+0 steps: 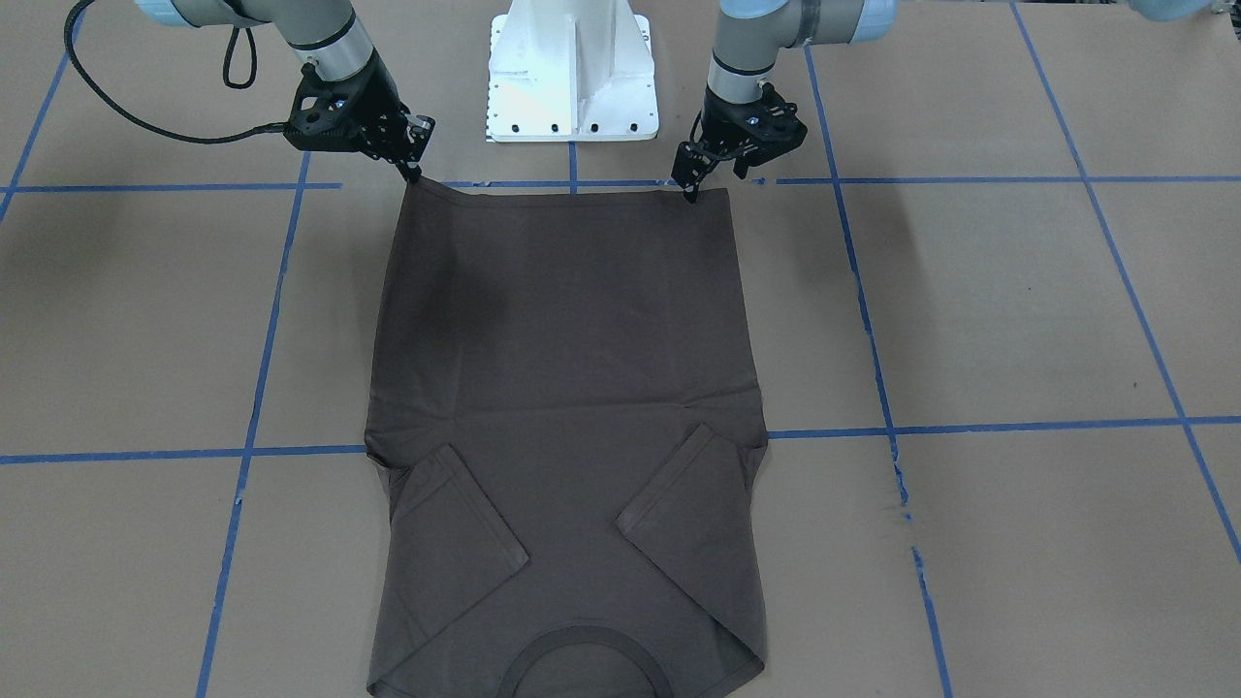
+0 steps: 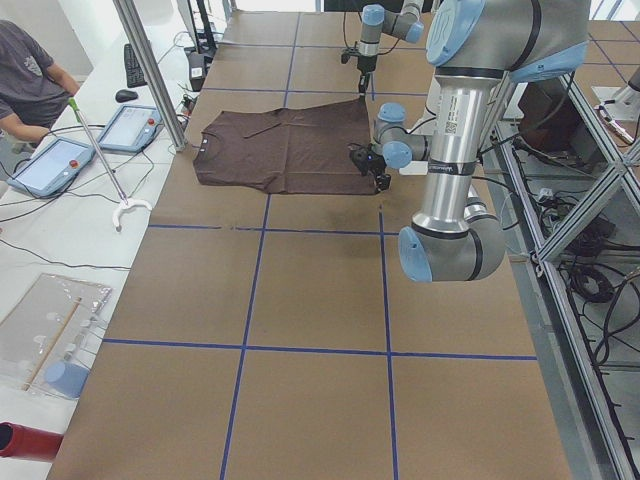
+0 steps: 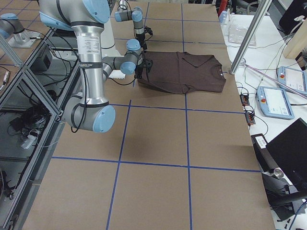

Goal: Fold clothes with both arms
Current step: 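Grasp both hem corners with the left and right grippers, then lift the hem with both grippers and fold it toward the collar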

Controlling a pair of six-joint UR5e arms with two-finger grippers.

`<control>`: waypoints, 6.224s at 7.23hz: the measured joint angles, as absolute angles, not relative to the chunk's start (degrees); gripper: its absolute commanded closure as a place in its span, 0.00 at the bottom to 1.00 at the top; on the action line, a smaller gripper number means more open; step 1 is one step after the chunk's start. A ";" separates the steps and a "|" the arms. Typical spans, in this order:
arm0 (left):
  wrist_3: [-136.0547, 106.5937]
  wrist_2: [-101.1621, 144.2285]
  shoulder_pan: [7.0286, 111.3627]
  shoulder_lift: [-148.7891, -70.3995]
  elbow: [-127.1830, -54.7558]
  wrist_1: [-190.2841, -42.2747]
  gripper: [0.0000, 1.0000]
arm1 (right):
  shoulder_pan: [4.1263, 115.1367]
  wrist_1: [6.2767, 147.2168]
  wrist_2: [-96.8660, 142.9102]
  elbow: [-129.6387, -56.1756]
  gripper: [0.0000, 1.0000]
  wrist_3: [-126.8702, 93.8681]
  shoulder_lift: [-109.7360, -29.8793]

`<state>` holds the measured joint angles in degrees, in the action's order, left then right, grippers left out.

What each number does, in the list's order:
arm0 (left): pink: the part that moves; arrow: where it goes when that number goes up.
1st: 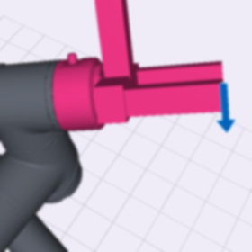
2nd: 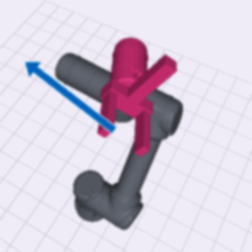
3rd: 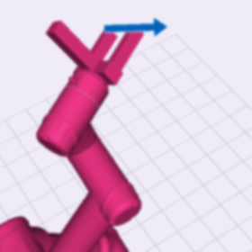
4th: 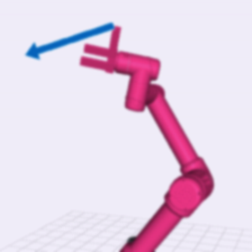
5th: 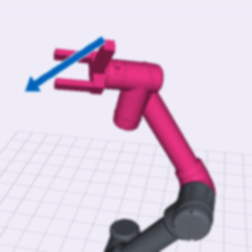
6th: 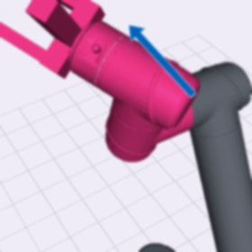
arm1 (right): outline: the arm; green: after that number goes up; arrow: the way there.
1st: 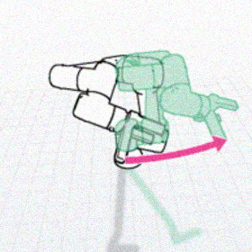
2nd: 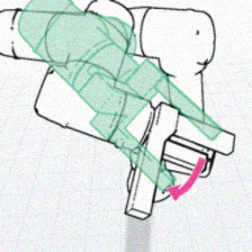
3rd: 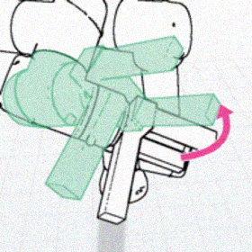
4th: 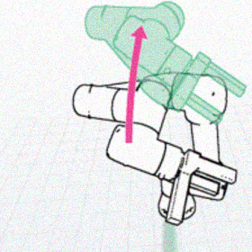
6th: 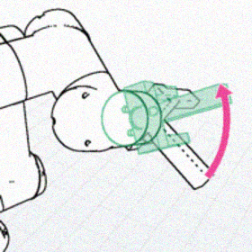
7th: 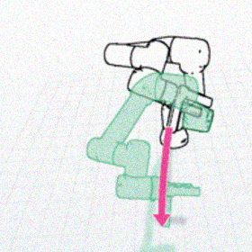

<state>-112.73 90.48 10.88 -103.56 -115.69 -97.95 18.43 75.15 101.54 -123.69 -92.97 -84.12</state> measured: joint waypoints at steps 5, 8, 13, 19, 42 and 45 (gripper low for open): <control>-112.60 90.07 9.63 -103.12 -114.53 -98.53 0.00 | 18.66 75.15 101.68 -123.74 1.00 -92.90 -84.05; -112.60 90.08 9.50 -103.17 -114.44 -98.17 0.01 | 18.78 75.15 101.75 -123.81 1.00 -92.90 -84.10; -112.95 90.03 9.44 -103.39 -114.28 -97.14 0.50 | 18.84 75.15 101.78 -123.76 1.00 -92.90 -84.24; -113.45 89.60 9.50 -103.68 -114.32 -97.09 1.00 | 18.89 75.16 101.78 -123.80 1.00 -92.90 -84.44; -74.46 92.91 36.14 -118.83 -104.88 -95.17 1.00 | 47.31 75.40 114.10 -103.08 1.00 -65.36 -66.92; -73.96 92.74 39.34 -125.18 -92.91 -101.98 1.00 | 49.66 75.27 114.28 -89.92 1.00 -64.28 -57.61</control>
<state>-73.96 92.74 39.34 -125.18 -92.91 -101.98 49.66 75.27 114.28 -89.92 -64.28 -57.61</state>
